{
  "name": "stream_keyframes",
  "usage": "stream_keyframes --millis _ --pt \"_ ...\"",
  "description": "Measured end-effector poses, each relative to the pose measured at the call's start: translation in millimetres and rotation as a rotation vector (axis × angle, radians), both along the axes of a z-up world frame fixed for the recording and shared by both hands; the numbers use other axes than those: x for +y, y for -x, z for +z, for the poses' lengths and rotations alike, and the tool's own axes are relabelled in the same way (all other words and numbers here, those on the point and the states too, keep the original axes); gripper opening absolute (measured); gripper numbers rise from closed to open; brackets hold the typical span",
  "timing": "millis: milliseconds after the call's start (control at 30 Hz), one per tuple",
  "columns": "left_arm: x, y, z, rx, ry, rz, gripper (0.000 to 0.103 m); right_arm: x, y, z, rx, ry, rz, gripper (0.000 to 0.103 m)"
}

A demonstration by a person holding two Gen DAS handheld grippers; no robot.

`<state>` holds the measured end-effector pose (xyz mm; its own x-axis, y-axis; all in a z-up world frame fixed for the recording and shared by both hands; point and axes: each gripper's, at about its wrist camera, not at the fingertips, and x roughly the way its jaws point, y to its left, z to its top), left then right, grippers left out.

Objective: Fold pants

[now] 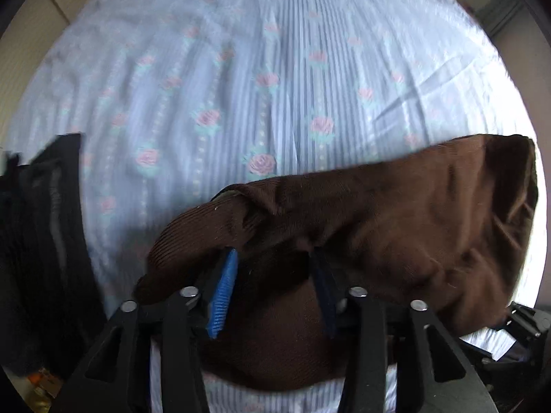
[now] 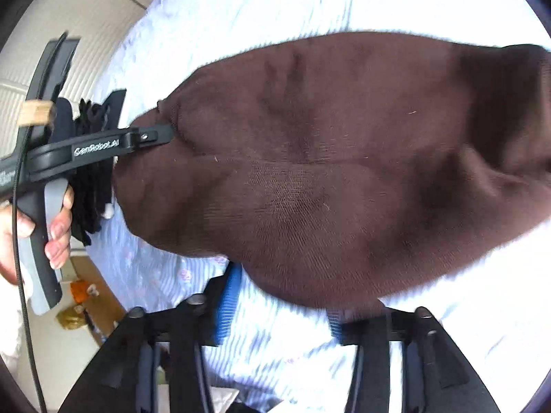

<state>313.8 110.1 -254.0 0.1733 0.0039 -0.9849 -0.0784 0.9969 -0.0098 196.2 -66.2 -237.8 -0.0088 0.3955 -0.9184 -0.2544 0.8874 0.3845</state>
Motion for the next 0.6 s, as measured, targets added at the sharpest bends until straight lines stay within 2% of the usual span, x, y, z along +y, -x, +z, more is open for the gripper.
stream_keyframes --millis 100,167,267,367,467,600 --pt "-7.4 18.5 32.9 -0.082 0.002 -0.021 0.056 -33.2 9.3 31.1 -0.048 -0.026 -0.07 0.06" --pt "-23.0 32.1 50.8 -0.123 0.006 -0.047 0.06 -64.1 10.9 48.1 -0.115 0.008 -0.141 0.06" --pt "-52.5 49.8 59.5 -0.157 0.027 -0.085 0.063 -130.6 -4.9 68.7 -0.226 0.09 -0.292 0.063" --pt "-80.6 58.8 61.7 -0.167 0.038 -0.113 0.064 -181.4 -34.4 76.0 -0.298 0.167 -0.374 0.066" --pt "-120.5 61.6 55.6 -0.149 0.044 -0.134 0.064 -210.4 -72.0 76.2 -0.337 0.192 -0.369 0.066" --pt "-153.0 60.4 48.7 -0.107 0.095 -0.132 0.064 -222.5 -117.3 72.0 -0.351 0.142 -0.332 0.066"
